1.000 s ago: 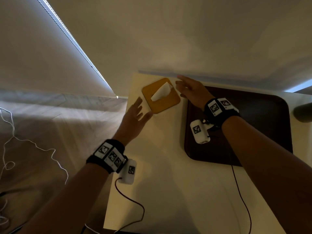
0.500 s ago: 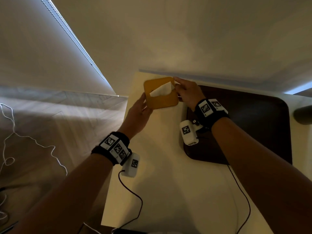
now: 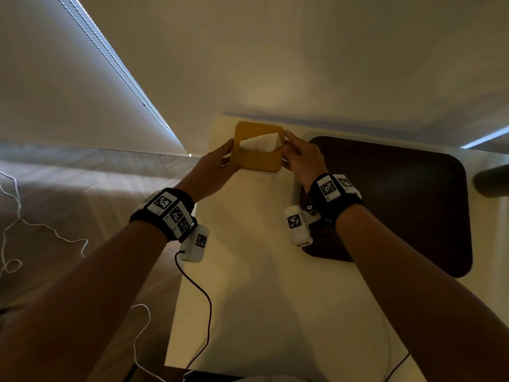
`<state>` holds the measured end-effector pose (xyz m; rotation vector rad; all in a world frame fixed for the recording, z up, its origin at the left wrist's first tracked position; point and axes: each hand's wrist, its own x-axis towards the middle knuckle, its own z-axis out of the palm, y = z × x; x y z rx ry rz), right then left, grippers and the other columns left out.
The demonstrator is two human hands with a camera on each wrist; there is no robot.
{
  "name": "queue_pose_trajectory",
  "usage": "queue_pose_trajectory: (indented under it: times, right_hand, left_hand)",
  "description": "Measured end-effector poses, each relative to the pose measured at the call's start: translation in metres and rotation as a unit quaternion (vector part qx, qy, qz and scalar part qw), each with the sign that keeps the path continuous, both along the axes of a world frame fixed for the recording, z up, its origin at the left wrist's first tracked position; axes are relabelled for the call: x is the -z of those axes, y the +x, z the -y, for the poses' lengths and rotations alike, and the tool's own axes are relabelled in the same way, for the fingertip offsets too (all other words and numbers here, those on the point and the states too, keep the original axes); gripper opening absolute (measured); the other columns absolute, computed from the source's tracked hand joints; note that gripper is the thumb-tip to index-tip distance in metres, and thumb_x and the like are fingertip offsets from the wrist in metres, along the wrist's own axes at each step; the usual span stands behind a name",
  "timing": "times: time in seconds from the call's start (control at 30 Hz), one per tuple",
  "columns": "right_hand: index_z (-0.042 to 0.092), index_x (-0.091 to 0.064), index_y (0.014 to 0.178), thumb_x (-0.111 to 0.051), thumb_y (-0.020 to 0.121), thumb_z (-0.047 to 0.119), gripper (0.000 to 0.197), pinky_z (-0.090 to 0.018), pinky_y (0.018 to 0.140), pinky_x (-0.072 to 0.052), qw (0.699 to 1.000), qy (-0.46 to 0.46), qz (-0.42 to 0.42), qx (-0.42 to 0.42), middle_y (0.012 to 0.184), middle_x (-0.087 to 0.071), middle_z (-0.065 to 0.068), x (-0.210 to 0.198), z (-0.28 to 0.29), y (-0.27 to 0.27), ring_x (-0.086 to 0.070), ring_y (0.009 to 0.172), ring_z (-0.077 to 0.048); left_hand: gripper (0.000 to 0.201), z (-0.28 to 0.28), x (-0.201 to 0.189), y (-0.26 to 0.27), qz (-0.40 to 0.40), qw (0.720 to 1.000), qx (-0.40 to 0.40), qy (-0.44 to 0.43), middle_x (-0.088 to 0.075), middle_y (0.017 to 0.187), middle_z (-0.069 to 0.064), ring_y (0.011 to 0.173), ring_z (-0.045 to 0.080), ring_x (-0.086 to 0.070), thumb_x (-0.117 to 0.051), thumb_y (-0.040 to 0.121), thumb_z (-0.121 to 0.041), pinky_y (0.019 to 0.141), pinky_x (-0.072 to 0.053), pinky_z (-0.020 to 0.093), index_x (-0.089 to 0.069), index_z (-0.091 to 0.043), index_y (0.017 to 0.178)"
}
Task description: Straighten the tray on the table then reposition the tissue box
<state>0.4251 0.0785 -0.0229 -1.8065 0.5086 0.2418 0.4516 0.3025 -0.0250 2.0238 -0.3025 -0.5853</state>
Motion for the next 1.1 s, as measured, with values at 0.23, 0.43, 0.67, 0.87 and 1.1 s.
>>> queue_pose_trajectory:
  times: [0.23,0.43,0.67,0.87,1.1]
  right_hand:
    - [0.030,-0.019,0.152,-0.068,0.085,0.044,0.085,-0.033,0.103,-0.045,0.986,-0.056,0.021,-0.159,0.146,-0.050,0.000,0.003,0.003,-0.032,-0.049,0.130,-0.013]
    - [0.026,-0.007,0.154,-0.067,0.088,0.031,0.089,-0.032,0.108,-0.040,0.987,-0.064,0.030,-0.145,0.154,-0.039,-0.006,0.008,-0.005,-0.052,-0.046,0.134,-0.020]
    - [0.026,-0.011,0.154,-0.054,0.097,0.028,0.071,-0.022,0.101,-0.039,0.983,-0.110,0.063,-0.133,0.142,-0.053,-0.007,0.005,-0.009,-0.048,-0.051,0.128,-0.019]
    - [0.028,-0.010,0.154,-0.053,0.097,0.030,0.071,-0.028,0.104,-0.038,0.983,-0.113,0.054,-0.136,0.144,-0.050,-0.007,0.010,-0.009,-0.048,-0.048,0.131,-0.021]
    - [0.026,-0.007,0.154,-0.053,0.097,0.035,0.074,-0.027,0.102,-0.035,0.985,-0.096,0.044,-0.140,0.152,-0.040,-0.008,0.000,-0.008,-0.049,-0.045,0.134,-0.025]
  left_hand:
    - [0.076,0.001,0.011,-0.015,0.022,0.999,-0.026,-0.026,-0.056,0.145,-0.001,0.123,0.003,-0.058,-0.072,0.089,-0.030,0.095,-0.044,0.006,-0.032,-0.018,0.154]
    - [0.085,0.006,0.021,-0.024,0.036,0.995,-0.088,-0.024,-0.052,0.149,0.008,0.125,0.008,-0.056,-0.076,0.086,-0.023,0.090,-0.040,-0.001,-0.028,-0.012,0.156]
    - [0.081,0.007,0.020,-0.020,0.053,0.995,-0.085,-0.020,-0.053,0.141,-0.003,0.121,0.003,-0.054,-0.075,0.086,-0.018,0.088,-0.039,-0.003,-0.031,-0.011,0.154]
    - [0.083,0.007,0.021,-0.020,0.050,0.995,-0.088,-0.021,-0.052,0.148,0.010,0.126,0.010,-0.055,-0.075,0.086,-0.020,0.091,-0.040,-0.001,-0.030,-0.010,0.155]
    - [0.094,0.003,0.014,-0.023,0.047,0.996,-0.070,-0.018,-0.044,0.154,0.001,0.136,0.014,-0.048,-0.072,0.082,-0.048,0.108,-0.045,0.023,-0.025,-0.018,0.157]
